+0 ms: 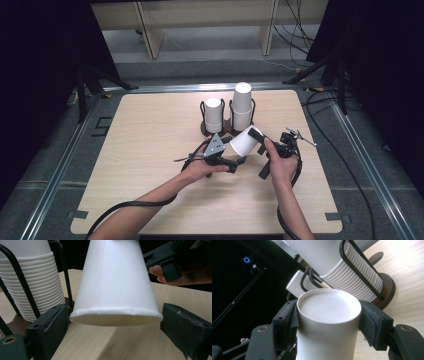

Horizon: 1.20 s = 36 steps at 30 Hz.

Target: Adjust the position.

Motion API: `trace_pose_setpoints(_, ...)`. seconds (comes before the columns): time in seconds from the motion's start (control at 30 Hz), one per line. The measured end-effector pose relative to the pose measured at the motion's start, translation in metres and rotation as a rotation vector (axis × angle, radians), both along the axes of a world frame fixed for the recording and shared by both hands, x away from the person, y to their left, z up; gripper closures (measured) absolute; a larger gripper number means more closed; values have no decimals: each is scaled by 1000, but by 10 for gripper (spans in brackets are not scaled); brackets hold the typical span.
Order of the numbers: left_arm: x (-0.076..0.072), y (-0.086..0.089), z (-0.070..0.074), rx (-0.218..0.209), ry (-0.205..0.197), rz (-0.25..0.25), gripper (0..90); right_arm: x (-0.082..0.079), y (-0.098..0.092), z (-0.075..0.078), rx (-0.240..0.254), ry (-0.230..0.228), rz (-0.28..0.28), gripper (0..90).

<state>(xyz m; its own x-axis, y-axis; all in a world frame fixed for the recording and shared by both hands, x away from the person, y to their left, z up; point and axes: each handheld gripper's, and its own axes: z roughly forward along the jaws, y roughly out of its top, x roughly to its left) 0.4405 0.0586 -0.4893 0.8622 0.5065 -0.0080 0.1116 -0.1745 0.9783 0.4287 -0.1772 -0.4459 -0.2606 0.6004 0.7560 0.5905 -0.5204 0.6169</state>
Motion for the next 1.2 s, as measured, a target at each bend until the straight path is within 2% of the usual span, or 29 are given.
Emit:
trace_pose_setpoints(0.03,0,0,0,9,7,2,82,0,0,0,-4,-4,-1,359)
trace_pose_setpoints(0.1,0,0,0,2,10,2,86,0,0,0,1,-2,1,359)
trace_pose_setpoints(0.13,0,-1,0,3,10,2,88,-1,2,1,32,16,1,359)
trace_pose_setpoints(0.17,1,-1,0,4,10,2,89,-1,2,1,42,18,6,359)
trace_pose_setpoints(0.23,2,-2,-1,-9,5,-2,95,-1,2,1,35,17,4,359)
trace_pose_setpoints(0.27,1,-1,0,6,9,2,98,0,2,1,8,0,3,359)
trace_pose_setpoints(0.3,1,-2,0,5,10,3,102,0,2,0,2,-8,3,359)
trace_pose_setpoints(0.37,2,-2,0,1,11,6,116,0,2,1,6,3,2,359)
trace_pose_setpoints(0.63,2,-2,0,-7,10,3,147,-1,1,1,14,-5,1,356)
trace_pose_setpoints(0.67,3,-2,0,-12,6,0,152,-1,2,2,42,17,3,354)
trace_pose_setpoints(0.7,3,-2,0,-18,2,-4,158,0,0,0,10,-10,5,351)
trace_pose_setpoints(0.77,2,-1,1,-1,0,2,166,1,-1,-1,32,-27,20,347)
trace_pose_setpoints(0.8,2,-1,2,-1,0,2,168,0,0,1,31,-3,5,347)
trace_pose_setpoints(0.9,3,-1,2,-5,6,-3,164,0,0,0,15,-16,7,349)
trace_pose_setpoints(0.93,3,-1,2,-8,8,-2,156,0,0,0,35,-28,17,351)
trace_pose_setpoints(1.03,3,-1,2,-11,14,-1,145,0,1,1,23,-17,3,354)
trace_pose_setpoints(1.07,3,-1,2,-12,17,-2,143,-1,2,2,46,0,2,355)
trace_pose_setpoints(1.2,4,-2,3,-19,28,-4,137,-2,2,3,54,6,5,357)
